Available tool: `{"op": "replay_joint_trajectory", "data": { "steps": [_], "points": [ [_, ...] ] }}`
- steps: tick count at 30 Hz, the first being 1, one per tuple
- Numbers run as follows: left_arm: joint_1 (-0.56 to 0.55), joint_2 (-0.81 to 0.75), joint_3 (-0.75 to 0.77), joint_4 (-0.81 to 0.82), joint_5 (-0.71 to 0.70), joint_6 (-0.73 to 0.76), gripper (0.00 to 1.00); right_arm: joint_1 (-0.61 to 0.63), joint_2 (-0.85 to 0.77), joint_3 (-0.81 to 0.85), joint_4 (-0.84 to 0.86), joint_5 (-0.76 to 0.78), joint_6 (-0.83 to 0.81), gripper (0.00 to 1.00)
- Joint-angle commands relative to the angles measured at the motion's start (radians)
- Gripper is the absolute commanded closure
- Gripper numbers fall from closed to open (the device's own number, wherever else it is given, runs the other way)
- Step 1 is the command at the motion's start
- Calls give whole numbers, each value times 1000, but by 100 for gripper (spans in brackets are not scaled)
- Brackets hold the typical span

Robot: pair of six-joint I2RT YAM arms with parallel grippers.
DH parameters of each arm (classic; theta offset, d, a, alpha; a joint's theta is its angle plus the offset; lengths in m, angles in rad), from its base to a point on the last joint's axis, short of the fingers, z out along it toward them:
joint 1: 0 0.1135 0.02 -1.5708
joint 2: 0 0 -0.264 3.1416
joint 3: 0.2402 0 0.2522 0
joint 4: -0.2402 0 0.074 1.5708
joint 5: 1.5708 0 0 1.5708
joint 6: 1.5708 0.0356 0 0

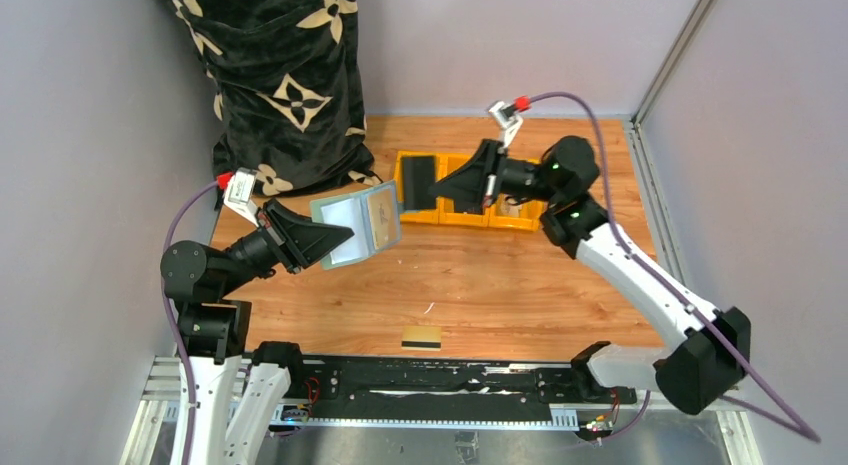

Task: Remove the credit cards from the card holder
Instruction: Place the credit card in the storage box.

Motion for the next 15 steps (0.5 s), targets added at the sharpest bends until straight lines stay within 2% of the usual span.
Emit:
{"op": "replay_joint_trajectory", "data": {
  "steps": [1, 4, 8, 11, 15],
  "points": [
    [3, 2, 33, -72, -14, 111, 100, -181, -91, -11, -206, -11, -102, 100],
    [3, 8, 42, -103, -25, 147, 100, -265, -77, 26, -426, 52, -261, 100],
    [3, 11, 45, -104, -23, 162, 100, -306, 7, 77, -689, 240, -441, 100],
    [3, 13, 55, -126, -20, 185, 100, -314, 123, 117, -764, 382, -504, 100],
    [2, 17, 60, -131, -19, 189, 100, -310, 288, 201, -791, 485, -550, 100]
  ]
}}
